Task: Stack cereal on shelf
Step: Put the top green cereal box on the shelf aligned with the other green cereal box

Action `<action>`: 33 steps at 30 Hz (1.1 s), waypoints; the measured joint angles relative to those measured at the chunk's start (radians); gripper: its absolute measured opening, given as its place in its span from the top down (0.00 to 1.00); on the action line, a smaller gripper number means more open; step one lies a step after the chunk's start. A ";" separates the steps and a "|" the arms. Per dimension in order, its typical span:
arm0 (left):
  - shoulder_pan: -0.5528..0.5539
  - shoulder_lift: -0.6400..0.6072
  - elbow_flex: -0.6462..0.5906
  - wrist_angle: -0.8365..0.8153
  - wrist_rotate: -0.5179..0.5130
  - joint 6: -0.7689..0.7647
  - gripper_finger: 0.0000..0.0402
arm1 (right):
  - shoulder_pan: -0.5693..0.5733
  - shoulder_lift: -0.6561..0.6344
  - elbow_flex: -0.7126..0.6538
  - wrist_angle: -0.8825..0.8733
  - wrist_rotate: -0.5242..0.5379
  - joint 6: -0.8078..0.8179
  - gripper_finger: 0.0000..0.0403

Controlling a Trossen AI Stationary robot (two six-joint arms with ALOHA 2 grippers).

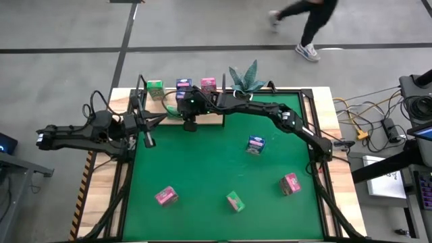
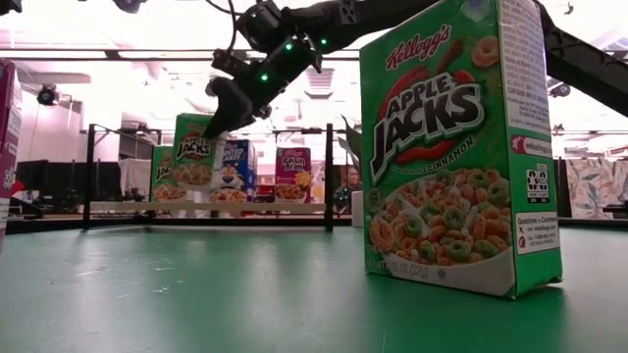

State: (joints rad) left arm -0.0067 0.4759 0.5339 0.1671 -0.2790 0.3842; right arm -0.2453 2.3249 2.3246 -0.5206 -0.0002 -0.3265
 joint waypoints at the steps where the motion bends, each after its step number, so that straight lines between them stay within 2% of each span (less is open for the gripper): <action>1: 0.000 0.000 0.000 0.000 0.000 0.000 1.00 | -0.001 0.000 -0.005 0.000 0.000 0.002 0.61; 12: 0.000 0.000 0.000 0.000 0.000 0.000 1.00 | -0.006 0.000 -0.033 0.002 0.001 0.005 0.48; 19: 0.000 0.001 0.000 -0.010 0.000 0.000 1.00 | -0.006 -0.023 -0.024 -0.032 0.002 -0.015 0.43; 25: 0.000 0.009 0.000 -0.012 0.000 0.000 1.00 | -0.002 -0.098 -0.022 -0.167 0.002 -0.014 0.43; 33: 0.000 0.078 0.008 0.017 -0.001 -0.045 1.00 | 0.026 -0.205 -0.057 -0.354 0.000 -0.077 0.49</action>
State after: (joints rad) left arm -0.0067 0.5537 0.5416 0.1845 -0.2799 0.3392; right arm -0.2195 2.1203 2.2676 -0.8741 0.0000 -0.4037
